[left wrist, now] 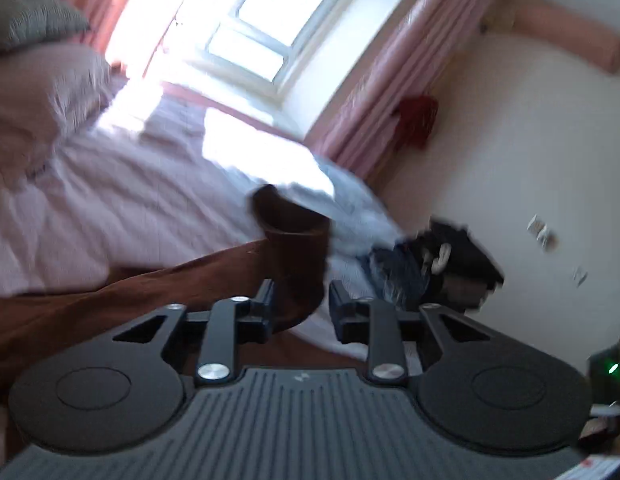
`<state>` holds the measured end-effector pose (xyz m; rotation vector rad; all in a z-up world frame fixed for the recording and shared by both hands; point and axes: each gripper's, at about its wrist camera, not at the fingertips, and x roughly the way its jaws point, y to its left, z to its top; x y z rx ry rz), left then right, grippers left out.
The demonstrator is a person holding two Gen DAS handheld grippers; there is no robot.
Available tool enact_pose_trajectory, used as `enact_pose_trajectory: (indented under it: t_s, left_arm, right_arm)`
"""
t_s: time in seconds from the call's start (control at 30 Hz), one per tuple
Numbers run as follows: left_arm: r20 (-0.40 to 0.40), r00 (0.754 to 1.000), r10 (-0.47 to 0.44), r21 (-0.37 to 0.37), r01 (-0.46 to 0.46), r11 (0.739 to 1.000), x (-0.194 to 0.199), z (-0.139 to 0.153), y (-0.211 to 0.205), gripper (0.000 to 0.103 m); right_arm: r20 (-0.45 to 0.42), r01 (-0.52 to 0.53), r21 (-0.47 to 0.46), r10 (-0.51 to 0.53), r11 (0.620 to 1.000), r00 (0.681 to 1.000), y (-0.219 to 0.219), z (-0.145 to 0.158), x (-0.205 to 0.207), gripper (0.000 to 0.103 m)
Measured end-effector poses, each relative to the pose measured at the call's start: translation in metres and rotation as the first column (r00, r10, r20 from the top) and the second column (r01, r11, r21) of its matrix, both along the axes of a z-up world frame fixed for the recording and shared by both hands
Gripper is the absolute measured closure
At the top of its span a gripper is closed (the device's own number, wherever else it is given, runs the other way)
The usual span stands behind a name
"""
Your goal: Fold large clothes
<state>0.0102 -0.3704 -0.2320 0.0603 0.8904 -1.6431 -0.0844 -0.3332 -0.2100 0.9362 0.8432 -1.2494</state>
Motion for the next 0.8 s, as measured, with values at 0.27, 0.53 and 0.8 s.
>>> enact_pose_trajectory:
  t_s: [0.27, 0.53, 0.8]
  left_arm:
    - [0.335, 0.942, -0.007, 0.395, -0.134, 0.909, 0.033, -0.113, 0.038, 0.076]
    - [0.593, 0.803, 0.061, 0.413, -0.369, 0.833, 0.125, -0.122, 0.064, 0.073]
    - [0.623, 0.781, -0.035, 0.417, -0.294, 0.860, 0.121, -0.140, 0.051, 0.069]
  right_arm:
    - [0.164, -0.022, 0.043, 0.015, 0.999, 0.986, -0.024, -0.047, -0.027, 0.046]
    - [0.522, 0.083, 0.096, -0.121, 0.992, 0.844, -0.075, -0.113, 0.000, 0.053]
    - [0.510, 0.162, 0.154, -0.218, 0.975, 0.832, -0.115, -0.169, 0.036, 0.095]
